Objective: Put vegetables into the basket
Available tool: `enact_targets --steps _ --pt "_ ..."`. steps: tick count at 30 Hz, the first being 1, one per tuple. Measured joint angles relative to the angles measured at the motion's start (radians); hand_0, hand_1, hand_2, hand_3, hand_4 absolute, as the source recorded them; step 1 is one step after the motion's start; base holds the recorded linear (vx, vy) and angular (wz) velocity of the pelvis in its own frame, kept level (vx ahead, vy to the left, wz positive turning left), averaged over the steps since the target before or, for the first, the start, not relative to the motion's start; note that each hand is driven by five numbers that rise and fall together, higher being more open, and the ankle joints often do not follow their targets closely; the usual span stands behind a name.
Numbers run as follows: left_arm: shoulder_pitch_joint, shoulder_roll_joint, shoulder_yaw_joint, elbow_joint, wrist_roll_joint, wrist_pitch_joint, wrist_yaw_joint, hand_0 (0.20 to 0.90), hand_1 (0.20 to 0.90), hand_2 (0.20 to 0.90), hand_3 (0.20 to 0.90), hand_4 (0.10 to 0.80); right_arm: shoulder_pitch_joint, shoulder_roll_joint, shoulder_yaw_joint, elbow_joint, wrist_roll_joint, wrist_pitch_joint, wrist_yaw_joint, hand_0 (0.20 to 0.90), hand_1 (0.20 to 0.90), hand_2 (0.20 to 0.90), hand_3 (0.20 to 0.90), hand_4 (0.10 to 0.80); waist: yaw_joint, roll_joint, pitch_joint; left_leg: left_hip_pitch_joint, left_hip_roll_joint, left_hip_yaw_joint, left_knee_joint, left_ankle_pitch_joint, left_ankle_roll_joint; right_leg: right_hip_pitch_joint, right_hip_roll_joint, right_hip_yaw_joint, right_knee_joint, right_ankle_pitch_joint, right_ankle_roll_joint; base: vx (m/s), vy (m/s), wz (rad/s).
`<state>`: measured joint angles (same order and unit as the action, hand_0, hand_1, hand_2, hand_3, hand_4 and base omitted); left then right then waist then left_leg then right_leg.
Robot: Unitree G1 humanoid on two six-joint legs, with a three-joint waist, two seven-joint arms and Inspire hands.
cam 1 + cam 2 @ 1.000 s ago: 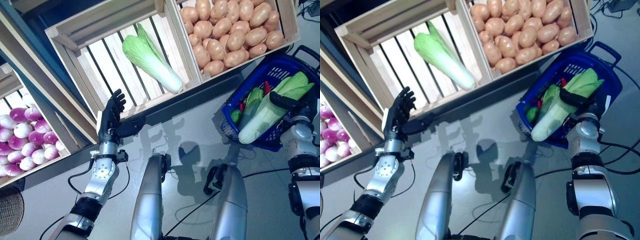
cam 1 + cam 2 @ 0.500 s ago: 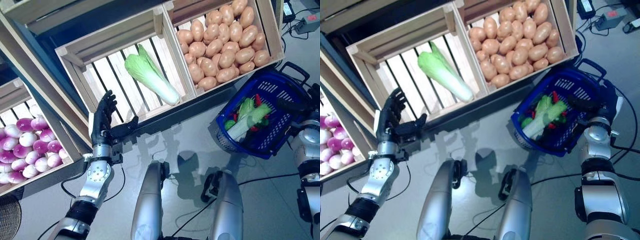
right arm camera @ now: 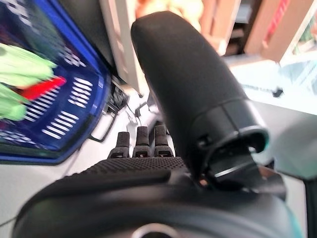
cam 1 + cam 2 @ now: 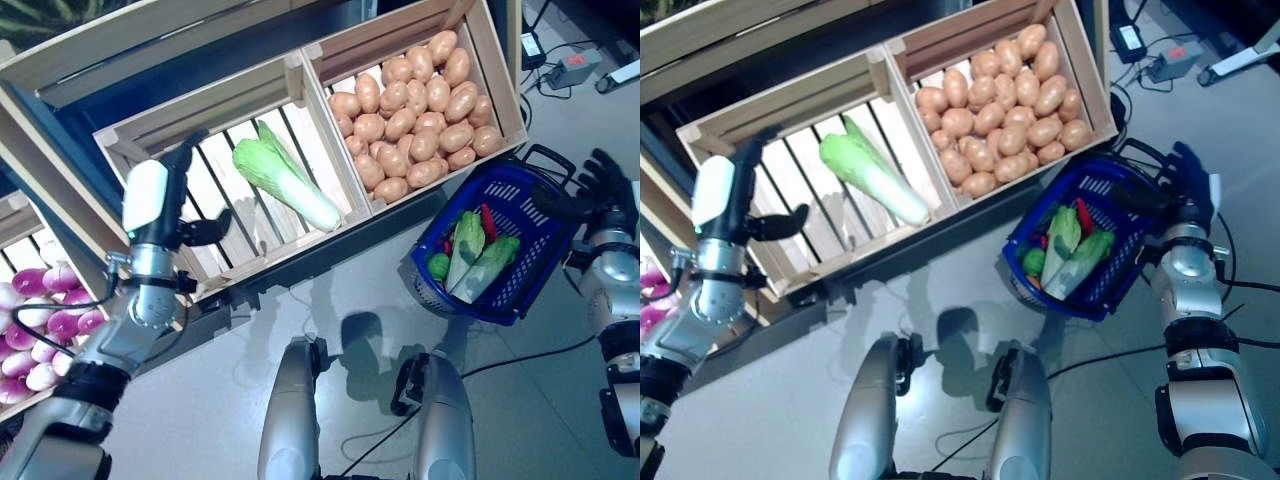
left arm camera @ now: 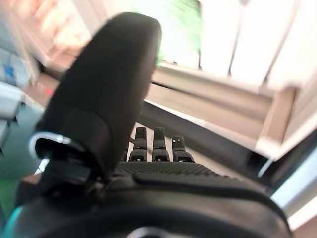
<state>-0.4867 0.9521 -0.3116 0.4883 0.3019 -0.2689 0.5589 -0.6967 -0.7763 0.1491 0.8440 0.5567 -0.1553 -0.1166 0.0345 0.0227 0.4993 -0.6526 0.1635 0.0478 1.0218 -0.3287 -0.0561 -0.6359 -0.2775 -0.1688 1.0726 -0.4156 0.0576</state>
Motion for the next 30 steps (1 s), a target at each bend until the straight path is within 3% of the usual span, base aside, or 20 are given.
enact_targets --steps 4,8,14,21,30 --pt "-0.051 0.027 -0.072 0.094 0.141 0.033 0.047 0.9 0.9 0.9 0.9 0.8 0.063 0.001 0.02 -0.004 0.007 -0.021 0.049 0.9 0.9 0.9 0.9 0.8 -0.019 0.0 0.0 -0.017 0.009 0.018 0.02 -0.012 0.008 -0.027 0.001 0.021 0.005 0.007 0.011 -0.022 0.094 -0.15" --pt "-0.116 0.036 -0.192 0.19 0.273 0.059 0.081 0.9 0.9 0.9 0.9 0.8 0.135 0.007 0.02 0.006 0.082 -0.049 0.078 0.9 0.9 0.9 0.9 0.8 -0.05 -0.002 -0.001 -0.043 0.012 0.03 0.038 -0.022 0.013 -0.058 0.0 0.033 0.015 0.008 0.014 -0.012 0.08 -0.07" --pt "-0.224 0.038 -0.343 0.262 0.344 0.1 0.085 0.9 0.9 0.9 0.9 0.8 0.142 0.008 0.028 -0.031 0.087 -0.122 0.077 0.9 0.9 0.9 0.9 0.8 -0.09 -0.002 -0.001 -0.096 0.02 0.043 0.076 -0.032 0.019 -0.127 0.003 0.058 0.054 0.009 0.018 -0.055 0.079 -0.1" --pt "-0.278 0.037 -0.381 0.294 0.367 0.115 0.093 0.9 0.9 0.9 0.9 0.8 0.134 0.018 0.107 -0.201 0.118 -0.157 0.107 0.9 0.9 0.9 0.9 0.8 -0.118 -0.003 0.0 -0.156 0.026 0.043 0.101 -0.029 0.012 -0.203 0.017 0.077 0.086 0.011 0.011 -0.055 0.058 -0.06" --pt "-0.326 0.016 -0.387 0.318 0.412 0.175 0.25 0.9 0.9 0.9 0.9 0.8 0.091 0.019 0.17 -0.247 0.117 -0.159 0.135 0.9 0.9 0.9 0.9 0.8 -0.111 -0.005 0.003 -0.258 0.027 0.029 0.16 -0.032 0.009 -0.303 0.014 0.078 0.153 -0.001 -0.006 -0.051 0.039 0.02"
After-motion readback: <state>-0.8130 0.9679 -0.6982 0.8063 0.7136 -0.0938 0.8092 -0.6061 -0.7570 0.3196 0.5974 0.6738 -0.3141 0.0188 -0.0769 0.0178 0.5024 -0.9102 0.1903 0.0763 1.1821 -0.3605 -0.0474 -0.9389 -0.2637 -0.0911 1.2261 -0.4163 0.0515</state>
